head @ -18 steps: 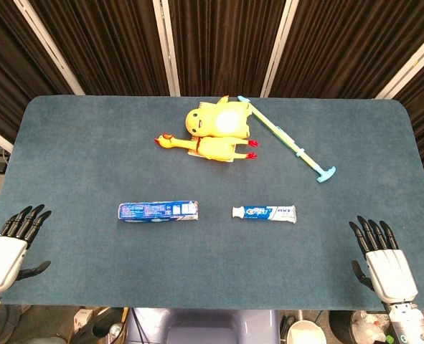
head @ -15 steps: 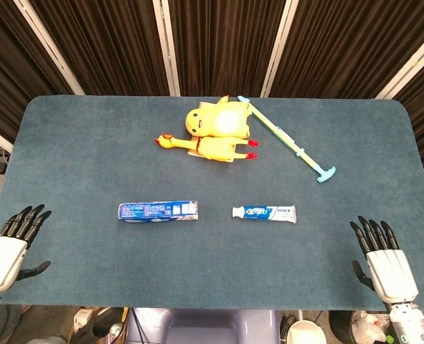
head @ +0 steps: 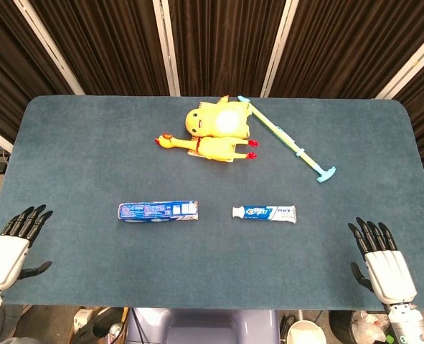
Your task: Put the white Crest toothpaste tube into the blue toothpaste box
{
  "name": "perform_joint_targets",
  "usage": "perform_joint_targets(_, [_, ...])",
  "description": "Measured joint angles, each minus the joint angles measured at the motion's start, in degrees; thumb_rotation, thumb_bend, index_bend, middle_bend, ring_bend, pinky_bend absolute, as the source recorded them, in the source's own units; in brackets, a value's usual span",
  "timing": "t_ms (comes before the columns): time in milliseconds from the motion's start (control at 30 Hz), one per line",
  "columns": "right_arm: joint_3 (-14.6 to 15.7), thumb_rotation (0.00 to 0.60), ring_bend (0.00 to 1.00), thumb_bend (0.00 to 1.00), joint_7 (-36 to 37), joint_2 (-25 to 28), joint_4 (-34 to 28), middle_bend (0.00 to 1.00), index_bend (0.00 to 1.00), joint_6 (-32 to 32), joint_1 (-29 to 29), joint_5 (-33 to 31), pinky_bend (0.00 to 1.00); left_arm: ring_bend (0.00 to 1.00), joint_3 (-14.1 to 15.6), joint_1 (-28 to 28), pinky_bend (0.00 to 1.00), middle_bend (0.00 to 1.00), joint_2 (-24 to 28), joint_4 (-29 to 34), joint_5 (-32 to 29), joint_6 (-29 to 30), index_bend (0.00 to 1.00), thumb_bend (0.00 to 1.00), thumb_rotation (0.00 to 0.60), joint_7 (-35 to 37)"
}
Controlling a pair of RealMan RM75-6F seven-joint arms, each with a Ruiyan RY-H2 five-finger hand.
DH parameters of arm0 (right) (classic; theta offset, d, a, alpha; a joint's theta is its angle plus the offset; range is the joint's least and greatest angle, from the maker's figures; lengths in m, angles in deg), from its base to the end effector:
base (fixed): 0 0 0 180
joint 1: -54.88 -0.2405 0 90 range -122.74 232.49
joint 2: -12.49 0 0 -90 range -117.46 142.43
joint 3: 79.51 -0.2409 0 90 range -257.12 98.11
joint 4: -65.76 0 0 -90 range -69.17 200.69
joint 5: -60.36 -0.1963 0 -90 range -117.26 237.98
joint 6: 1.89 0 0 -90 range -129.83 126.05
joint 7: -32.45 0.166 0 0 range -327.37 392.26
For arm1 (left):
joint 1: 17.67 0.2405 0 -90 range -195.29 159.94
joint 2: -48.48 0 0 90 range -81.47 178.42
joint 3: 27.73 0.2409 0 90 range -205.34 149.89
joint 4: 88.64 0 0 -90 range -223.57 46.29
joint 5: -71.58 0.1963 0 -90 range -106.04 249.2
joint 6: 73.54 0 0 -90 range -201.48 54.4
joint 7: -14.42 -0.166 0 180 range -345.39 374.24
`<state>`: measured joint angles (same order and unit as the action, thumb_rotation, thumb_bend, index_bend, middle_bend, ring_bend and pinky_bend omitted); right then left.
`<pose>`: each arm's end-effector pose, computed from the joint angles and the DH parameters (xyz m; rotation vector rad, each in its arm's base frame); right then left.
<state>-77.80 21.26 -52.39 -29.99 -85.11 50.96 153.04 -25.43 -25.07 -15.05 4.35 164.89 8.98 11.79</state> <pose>-0.2730 -0.1773 0.1322 1.5848 -0.8397 0.8000 -0.2741 0.1924 0.1385 -1.6114 -0.8795 -0.8806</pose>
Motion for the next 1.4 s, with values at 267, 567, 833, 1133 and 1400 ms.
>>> perform_joint_targets(267, [0.1, 0.600, 0.00, 0.41, 1.2, 0.2, -0.4, 0.00, 0.00, 0.4, -0.1, 0.1, 0.00, 0.02, -3.6, -4.9, 0.12, 0.02, -1.0, 3.8, -3.8, -6.3, 0.02, 0.04, 0.600, -5.8])
perform_joint_targets(567, [0.1, 0.600, 0.00, 0.41, 2.6, 0.4, -0.4, 0.00, 0.00, 0.9, -0.4, -0.3, 0.00, 0.08, -10.3, -15.7, 0.17, 0.06, -8.6, 6.6, -16.8, -19.2, 0.02, 0.07, 0.600, -19.2])
perform_joint_targets(833, [-0.1, 0.600, 0.00, 0.41, 4.1, 0.8, -0.5, 0.00, 0.00, 0.8, -0.4, -0.4, 0.00, 0.20, -13.6, -24.3, 0.29, 0.17, -19.2, 4.6, -32.8, -24.2, 0.06, 0.13, 0.600, -33.4])
perform_joint_targets(1133, [-0.1, 0.600, 0.00, 0.41, 5.3, 1.0, -0.6, 0.00, 0.00, 0.9, -0.6, -0.2, 0.00, 0.22, -14.7, -30.6, 0.32, 0.21, -28.2, 0.0, -44.1, -23.4, 0.10, 0.16, 0.600, -41.3])
perform_joint_targets(1400, [-0.1, 0.600, 0.00, 0.41, 5.5, 1.1, -0.6, 0.00, 0.00, 0.8, -0.5, -0.2, 0.00, 0.34, -13.8, -33.0, 0.40, 0.35, -32.1, -2.7, -45.4, -21.7, 0.18, 0.22, 0.600, -42.1])
